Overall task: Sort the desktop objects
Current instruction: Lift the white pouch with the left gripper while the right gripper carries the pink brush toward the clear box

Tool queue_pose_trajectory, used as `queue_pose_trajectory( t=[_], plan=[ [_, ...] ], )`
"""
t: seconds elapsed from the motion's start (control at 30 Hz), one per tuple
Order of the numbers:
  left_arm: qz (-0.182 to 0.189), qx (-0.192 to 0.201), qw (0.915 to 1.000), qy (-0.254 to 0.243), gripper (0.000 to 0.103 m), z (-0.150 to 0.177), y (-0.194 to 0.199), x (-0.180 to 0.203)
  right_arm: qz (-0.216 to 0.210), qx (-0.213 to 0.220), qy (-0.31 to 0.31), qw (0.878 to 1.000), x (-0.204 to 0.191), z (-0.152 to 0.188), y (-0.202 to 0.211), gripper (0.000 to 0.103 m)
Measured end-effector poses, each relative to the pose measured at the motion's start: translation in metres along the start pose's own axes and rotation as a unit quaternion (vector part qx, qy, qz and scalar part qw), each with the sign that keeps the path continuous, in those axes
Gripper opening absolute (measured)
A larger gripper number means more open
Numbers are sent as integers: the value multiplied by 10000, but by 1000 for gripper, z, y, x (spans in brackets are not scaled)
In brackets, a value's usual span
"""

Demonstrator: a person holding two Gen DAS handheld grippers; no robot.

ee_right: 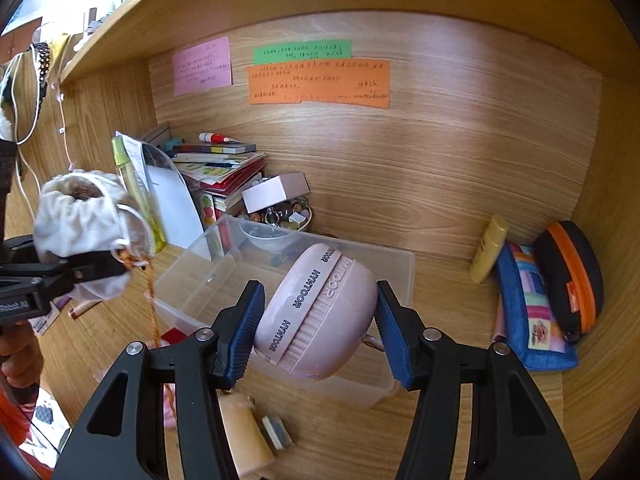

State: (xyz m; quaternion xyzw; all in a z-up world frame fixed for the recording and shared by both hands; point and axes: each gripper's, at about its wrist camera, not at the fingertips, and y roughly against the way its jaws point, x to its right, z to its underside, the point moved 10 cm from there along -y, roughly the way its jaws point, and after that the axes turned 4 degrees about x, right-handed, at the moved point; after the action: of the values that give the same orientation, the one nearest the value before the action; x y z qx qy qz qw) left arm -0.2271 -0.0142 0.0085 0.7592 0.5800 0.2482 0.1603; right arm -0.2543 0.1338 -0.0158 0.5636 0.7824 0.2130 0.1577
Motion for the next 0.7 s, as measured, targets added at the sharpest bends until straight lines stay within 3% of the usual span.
queue_pose_trajectory(
  t=[0.33,0.7],
  plan=[
    [310,-619,9976,-18,38,7,-57,-3,-40,-293,-87,9995,6,4,-41,52],
    [107,-862,9956,-361,39,12,-98,-5,-152,-647,-118,9977,15,19,-78,52]
  ],
)
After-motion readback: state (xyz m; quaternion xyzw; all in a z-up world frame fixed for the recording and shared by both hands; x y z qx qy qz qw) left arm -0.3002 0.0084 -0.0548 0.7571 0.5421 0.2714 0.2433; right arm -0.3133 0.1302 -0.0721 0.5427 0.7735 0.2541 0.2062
